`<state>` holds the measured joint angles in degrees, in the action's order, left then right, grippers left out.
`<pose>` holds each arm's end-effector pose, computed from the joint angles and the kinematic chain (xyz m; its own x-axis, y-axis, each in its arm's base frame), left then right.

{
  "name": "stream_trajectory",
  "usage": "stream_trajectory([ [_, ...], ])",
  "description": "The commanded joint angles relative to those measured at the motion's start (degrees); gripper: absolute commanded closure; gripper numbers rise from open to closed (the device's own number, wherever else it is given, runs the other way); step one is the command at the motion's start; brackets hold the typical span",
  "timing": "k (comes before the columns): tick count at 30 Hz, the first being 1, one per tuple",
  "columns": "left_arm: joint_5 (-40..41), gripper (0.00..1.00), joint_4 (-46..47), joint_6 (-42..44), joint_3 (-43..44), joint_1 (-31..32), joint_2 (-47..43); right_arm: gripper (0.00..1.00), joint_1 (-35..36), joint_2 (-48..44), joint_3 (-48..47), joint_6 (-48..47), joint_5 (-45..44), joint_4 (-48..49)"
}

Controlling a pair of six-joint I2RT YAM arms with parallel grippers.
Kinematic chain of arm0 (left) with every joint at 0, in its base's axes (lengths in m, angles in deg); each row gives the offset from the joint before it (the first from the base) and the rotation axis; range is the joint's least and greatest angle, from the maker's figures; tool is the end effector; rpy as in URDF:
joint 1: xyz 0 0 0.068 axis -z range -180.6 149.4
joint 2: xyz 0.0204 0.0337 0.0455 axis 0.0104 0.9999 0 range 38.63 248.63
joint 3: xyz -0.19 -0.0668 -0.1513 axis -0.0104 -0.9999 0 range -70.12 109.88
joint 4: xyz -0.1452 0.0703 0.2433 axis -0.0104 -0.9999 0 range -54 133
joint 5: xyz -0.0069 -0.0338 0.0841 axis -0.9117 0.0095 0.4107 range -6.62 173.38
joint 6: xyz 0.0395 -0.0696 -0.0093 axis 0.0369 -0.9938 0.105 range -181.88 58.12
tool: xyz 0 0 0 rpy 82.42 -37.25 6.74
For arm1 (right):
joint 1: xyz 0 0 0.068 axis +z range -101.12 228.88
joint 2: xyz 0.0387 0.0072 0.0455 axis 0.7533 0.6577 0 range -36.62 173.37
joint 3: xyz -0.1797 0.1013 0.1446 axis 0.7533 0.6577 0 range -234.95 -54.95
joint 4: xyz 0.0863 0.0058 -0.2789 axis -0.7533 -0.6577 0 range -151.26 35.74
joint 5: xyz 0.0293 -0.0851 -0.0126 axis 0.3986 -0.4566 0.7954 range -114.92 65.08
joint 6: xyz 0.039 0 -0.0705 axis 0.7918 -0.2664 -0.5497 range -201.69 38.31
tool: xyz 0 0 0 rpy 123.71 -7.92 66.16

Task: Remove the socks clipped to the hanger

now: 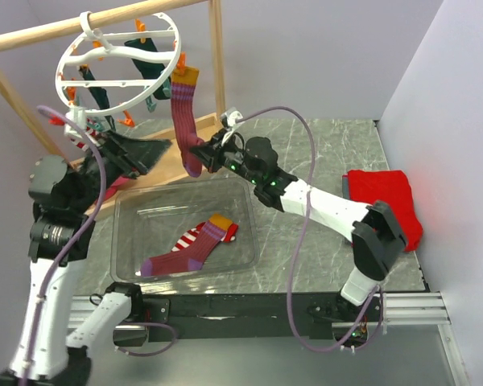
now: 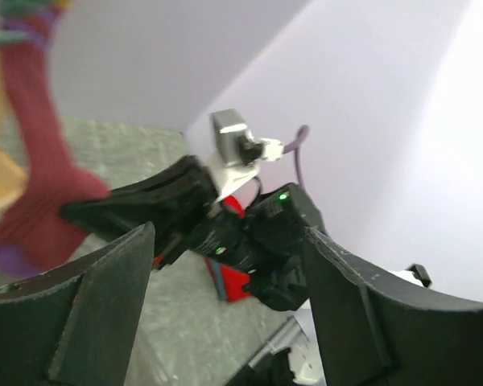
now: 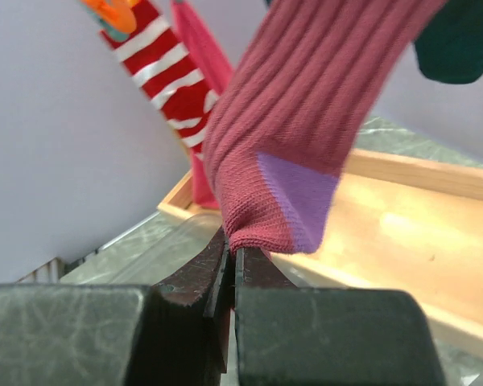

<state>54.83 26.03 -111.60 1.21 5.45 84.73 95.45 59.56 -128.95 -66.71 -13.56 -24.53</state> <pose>0.2064 -0.0553 0.4800 -0.3371 -0.6380 -0.6923 0.4731 0.5209 -0.7105 0.3107 0.3484 0.3240 -0.1316 0.2298 -0.9643 -0.8408 0.4895 0.2313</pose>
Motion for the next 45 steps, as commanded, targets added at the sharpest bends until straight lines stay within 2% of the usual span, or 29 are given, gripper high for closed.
stream_trajectory([
  [1,12.0,0.2,-1.1,2.7,6.8,13.4,5.0,1.0,2.1,-5.7,3.2,-1.4,-2.5,-2.7],
  [2,14.5,0.2,-1.2,3.2,7.4,17.7,5.5,1.0,2.9,-7.3,3.5,-1.6,-3.0,-3.2],
  [5,22.2,0.21,-2.3,4.2,9.2,22.2,5.6,1.0,4.8,-10.1,5.5,-3.0,-4.6,-5.0],
  [10,28.3,0.22,-5.5,6.4,12.2,24.9,7.3,1.0,9.2,-13.6,9.2,-4.1,-9.2,-7.4],
  [14,33.3,0.19,-5.7,8.2,10.3,27.1,6.4,1.0,10.8,-17.0,12.4,-2.8,-10.2,-8.1],
  [21,40.4,0.16,-9.9,11.8,13.3,27.4,9.6,1.0,14.4,-20.9,15.3,-4.2,-14.6,-11.6],
  [29,47.3,0.08,-6.1,14.9,10.7,27.4,7.6,1.0,15.2,-25.1,15.8,-4.3,-12.6,-15.6],
  [33,53.7,0.11,-12.5,10.4,18.1,27.4,12.2,1.0,16.0,-27.1,17.5,-6.2,-15.5,-16.6],
  [37,54.2,0.12,-13.3,8.8,21.5,27.4,14.8,1.0,16.3,-27.9,18.5,-8.1,-15.8,-16.6],
  [41,53.0,0.15,-3.5,11.3,15.8,27.3,12.2,1.0,16.3,-28.9,18.0,-8.4,-12.9,-17.1],
  [45,52.0,0.16,-3.9,7.8,15.1,26.0,13.3,1.0,16.1,-29.9,16.9,-8.0,-9.1,-19.3],
])
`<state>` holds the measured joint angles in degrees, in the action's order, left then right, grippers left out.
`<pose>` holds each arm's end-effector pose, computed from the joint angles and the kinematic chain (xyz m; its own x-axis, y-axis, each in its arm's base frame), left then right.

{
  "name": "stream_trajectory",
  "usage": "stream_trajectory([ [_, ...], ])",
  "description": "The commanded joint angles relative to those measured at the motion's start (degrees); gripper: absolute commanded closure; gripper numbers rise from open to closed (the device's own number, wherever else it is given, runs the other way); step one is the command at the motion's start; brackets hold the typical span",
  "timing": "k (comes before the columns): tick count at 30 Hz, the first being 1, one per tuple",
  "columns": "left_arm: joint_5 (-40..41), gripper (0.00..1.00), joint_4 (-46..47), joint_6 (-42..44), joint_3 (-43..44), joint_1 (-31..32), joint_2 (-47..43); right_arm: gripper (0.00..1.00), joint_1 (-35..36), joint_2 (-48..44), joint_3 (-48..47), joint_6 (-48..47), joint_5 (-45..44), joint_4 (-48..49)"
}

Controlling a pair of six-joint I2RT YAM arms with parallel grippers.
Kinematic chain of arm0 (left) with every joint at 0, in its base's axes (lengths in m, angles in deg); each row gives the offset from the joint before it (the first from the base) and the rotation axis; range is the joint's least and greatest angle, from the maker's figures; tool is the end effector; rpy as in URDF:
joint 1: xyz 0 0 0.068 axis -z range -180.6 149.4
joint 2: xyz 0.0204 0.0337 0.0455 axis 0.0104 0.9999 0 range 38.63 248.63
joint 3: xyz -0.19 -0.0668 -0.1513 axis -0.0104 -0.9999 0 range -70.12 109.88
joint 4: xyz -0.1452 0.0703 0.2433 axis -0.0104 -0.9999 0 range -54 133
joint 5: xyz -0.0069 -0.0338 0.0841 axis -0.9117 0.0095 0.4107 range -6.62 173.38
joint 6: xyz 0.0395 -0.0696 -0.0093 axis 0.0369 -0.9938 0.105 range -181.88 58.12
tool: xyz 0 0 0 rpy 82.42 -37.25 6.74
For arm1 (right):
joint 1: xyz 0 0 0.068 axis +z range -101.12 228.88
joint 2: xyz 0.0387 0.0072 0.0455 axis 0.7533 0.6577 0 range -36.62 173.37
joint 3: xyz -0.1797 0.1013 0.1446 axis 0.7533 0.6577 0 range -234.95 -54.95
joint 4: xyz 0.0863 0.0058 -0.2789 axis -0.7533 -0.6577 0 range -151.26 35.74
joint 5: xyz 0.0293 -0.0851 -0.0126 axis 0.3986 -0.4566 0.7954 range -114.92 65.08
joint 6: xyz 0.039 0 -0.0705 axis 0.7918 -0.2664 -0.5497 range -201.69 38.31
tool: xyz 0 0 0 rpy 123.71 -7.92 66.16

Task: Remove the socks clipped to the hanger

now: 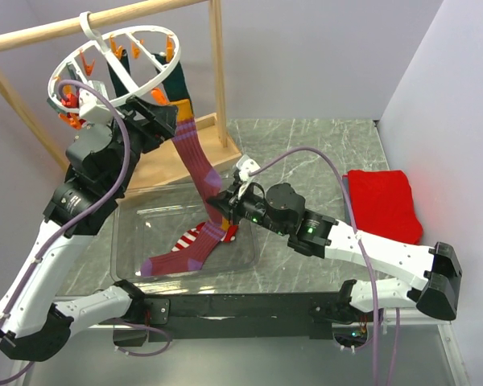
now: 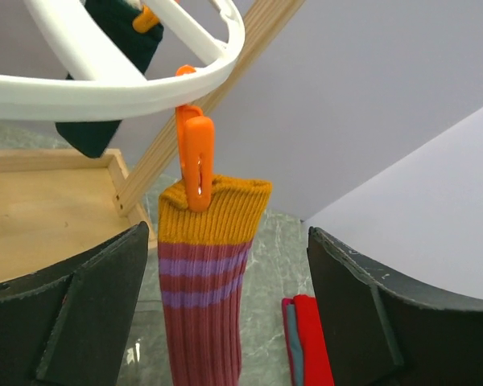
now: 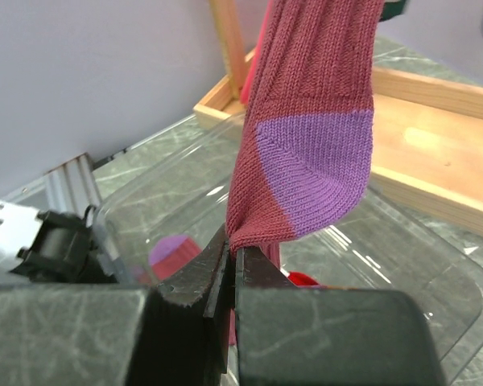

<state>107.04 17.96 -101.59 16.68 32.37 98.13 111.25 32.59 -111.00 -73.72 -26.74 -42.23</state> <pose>0.2280 -0.1145 0.5082 -0.0782 -0.6468 -0.7586 0.1460 0.7453 -0.6505 0.1694 0.3191 0.3325 -0.1299 0.0509 -0.9902 -0.8610 0.4894 0.1381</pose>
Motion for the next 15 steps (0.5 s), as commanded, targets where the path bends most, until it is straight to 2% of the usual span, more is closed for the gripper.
stream_trajectory([
  [1,-1.2,0.16,4.6,-2.9,-0.8,-1.4,0.1,1.0,0.3,-3.5,-1.2,-0.8,4.6,-1.9],
  [7,-6.4,0.17,13.3,-6.4,-7.3,-4.0,-1.8,1.0,-2.3,-4.3,-6.1,1.3,15.7,-8.3],
  [9,-7.0,0.17,14.7,-7.5,-9.6,-4.8,-2.6,1.0,-5.1,-4.3,-7.0,3.0,21.8,-10.0],
  [15,-8.1,0.15,20.3,-10.0,-15.1,-7.0,-5.5,1.0,-10.7,-4.9,-8.0,7.9,34.3,-10.2],
])
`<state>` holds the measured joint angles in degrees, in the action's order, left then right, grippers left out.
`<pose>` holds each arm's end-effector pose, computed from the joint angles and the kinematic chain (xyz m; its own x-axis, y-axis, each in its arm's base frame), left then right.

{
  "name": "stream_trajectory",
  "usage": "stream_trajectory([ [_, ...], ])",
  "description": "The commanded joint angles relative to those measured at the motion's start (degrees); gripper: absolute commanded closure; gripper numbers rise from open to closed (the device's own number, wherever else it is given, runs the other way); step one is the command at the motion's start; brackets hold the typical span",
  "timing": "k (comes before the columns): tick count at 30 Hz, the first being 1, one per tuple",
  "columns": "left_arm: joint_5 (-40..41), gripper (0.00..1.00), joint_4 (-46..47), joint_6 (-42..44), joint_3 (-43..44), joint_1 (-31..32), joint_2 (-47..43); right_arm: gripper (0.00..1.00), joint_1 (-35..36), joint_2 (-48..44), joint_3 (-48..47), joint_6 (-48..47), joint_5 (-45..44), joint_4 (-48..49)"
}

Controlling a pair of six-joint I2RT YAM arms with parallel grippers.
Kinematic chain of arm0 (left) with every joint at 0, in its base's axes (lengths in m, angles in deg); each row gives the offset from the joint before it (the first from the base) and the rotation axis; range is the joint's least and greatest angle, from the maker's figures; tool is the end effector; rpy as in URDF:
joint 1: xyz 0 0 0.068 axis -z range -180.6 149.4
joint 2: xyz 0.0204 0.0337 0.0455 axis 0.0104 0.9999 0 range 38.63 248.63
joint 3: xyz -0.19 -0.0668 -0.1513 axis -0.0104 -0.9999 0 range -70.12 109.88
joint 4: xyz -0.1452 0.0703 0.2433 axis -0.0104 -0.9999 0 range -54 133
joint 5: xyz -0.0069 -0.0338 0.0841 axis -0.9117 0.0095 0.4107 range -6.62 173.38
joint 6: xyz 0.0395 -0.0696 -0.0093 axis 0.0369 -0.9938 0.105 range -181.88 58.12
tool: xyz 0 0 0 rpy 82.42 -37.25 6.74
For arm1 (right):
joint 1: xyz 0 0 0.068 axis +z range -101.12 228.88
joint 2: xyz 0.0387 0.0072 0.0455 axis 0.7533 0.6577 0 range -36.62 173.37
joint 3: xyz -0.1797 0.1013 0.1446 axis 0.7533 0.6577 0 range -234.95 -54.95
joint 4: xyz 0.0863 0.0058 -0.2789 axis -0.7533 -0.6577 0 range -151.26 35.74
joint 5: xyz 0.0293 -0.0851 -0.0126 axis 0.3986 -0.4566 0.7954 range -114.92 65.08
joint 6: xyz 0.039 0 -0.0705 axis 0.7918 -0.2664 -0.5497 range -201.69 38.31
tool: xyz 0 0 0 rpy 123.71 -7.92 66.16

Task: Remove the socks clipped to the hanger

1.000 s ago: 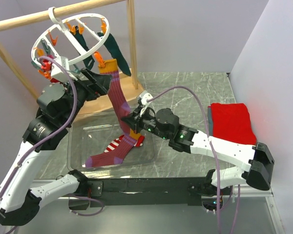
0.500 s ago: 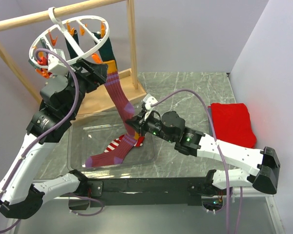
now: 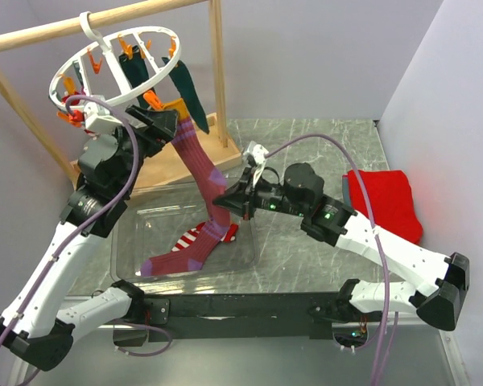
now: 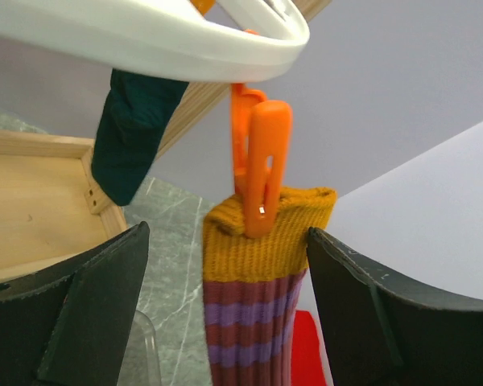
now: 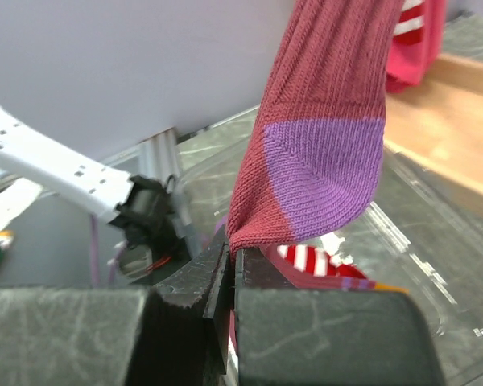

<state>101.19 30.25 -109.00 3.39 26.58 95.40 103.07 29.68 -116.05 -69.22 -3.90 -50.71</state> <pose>0.2548 -0.1068 0.4633 -0.0778 -0.7443 -0.6633 0.1568 0.6479 -0.7454 0.1804 0.2930 0.3660 -0.2253 0.0323 -0.9738 -0.9403 0.2545 0.2260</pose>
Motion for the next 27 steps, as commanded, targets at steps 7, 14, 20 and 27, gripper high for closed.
stream_trajectory([
  [7,-8.6,0.12,16.6,-4.8,-6.4,-5.0,-4.0,1.0,-2.9,-1.4,-4.3,3.0,17.3,-2.2],
  [14,-13.9,0.14,23.7,-7.5,-9.5,-8.5,-4.1,1.0,-2.9,-1.4,-4.9,3.3,18.4,-2.6],
  [20,-15.2,0.2,29.3,-9.2,-11.8,-9.5,-4.0,1.0,-3.0,-1.7,-5.2,3.0,18.2,-2.9],
  [27,-15.6,0.23,32.3,-11.2,-13.1,-10.3,-3.4,1.0,-3.0,-2.0,-5.6,2.9,18.5,-3.3],
])
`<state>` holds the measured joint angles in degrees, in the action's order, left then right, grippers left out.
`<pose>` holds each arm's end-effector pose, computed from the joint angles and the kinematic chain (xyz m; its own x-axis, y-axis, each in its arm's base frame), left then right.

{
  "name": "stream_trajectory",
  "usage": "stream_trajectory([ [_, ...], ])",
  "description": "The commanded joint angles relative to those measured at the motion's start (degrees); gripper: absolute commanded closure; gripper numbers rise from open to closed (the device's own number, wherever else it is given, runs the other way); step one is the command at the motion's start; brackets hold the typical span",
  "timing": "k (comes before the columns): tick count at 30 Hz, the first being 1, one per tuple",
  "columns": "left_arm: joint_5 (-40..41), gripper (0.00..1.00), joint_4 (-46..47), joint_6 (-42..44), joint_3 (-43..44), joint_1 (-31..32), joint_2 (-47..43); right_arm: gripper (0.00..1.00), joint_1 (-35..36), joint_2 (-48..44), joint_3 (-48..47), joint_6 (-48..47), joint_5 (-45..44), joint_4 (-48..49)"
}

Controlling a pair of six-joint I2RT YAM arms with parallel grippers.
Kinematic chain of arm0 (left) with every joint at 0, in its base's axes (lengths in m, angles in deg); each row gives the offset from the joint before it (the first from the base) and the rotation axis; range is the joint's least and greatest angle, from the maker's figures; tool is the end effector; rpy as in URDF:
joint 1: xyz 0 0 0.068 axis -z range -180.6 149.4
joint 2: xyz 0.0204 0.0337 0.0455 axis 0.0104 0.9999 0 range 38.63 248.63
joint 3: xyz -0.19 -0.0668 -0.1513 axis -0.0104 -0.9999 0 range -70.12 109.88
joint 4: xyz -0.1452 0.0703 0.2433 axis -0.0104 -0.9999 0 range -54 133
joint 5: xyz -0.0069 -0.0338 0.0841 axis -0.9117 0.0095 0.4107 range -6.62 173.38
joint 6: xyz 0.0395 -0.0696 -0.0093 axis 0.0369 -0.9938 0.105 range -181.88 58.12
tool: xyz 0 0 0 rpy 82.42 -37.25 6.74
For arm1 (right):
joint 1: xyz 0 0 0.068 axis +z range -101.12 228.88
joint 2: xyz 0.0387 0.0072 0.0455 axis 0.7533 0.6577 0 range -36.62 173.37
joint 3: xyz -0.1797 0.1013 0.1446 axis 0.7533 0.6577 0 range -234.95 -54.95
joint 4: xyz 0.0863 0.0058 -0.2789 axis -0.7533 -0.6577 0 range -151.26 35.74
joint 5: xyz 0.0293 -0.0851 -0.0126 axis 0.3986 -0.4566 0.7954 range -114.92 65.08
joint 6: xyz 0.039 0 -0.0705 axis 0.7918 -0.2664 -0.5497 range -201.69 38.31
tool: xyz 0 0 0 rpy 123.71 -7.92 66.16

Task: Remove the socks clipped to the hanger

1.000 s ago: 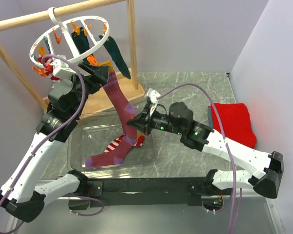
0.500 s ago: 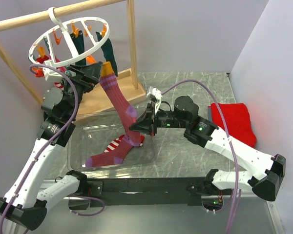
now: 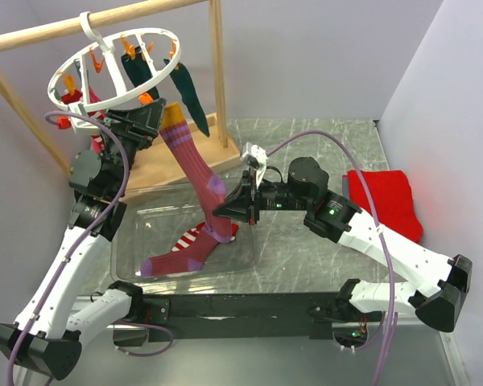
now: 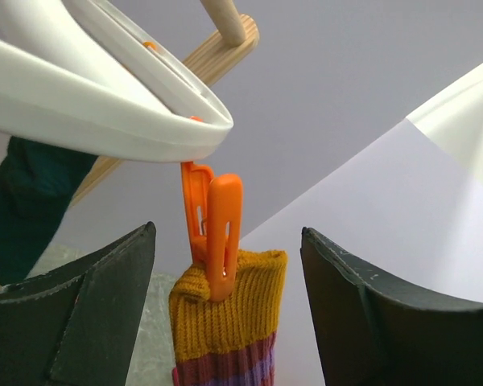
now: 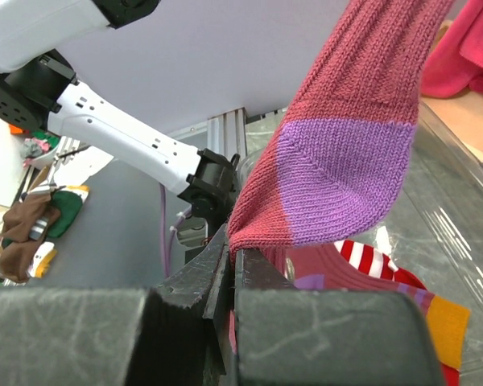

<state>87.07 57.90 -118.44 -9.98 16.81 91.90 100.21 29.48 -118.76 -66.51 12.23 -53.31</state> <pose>0.2652 -0.0784 0.4537 -0.0066 -0.8706 -0.4920 0.4286 0.4420 -0.7880 0.1738 0.2846 0.3809 -0.2759 -0.0107 -0.9611 -0.9608 0.0306 0.2755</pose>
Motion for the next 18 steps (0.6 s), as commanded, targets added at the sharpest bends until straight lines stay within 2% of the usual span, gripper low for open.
stream_trajectory([
  [1,-1.4,0.23,4.5,-2.0,0.4,-0.6,0.2,1.0,-0.1,-1.9,-2.9,0.2,2.5,-0.6],
  [6,-0.7,0.23,8.3,-3.6,-1.9,-1.1,-0.7,1.0,-0.2,-2.1,-3.2,-0.2,2.8,-0.6],
  [18,1.9,0.31,8.7,-6.1,-2.4,-2.1,-0.6,1.0,-0.1,-2.3,-3.1,-0.6,3.3,-1.7],
])
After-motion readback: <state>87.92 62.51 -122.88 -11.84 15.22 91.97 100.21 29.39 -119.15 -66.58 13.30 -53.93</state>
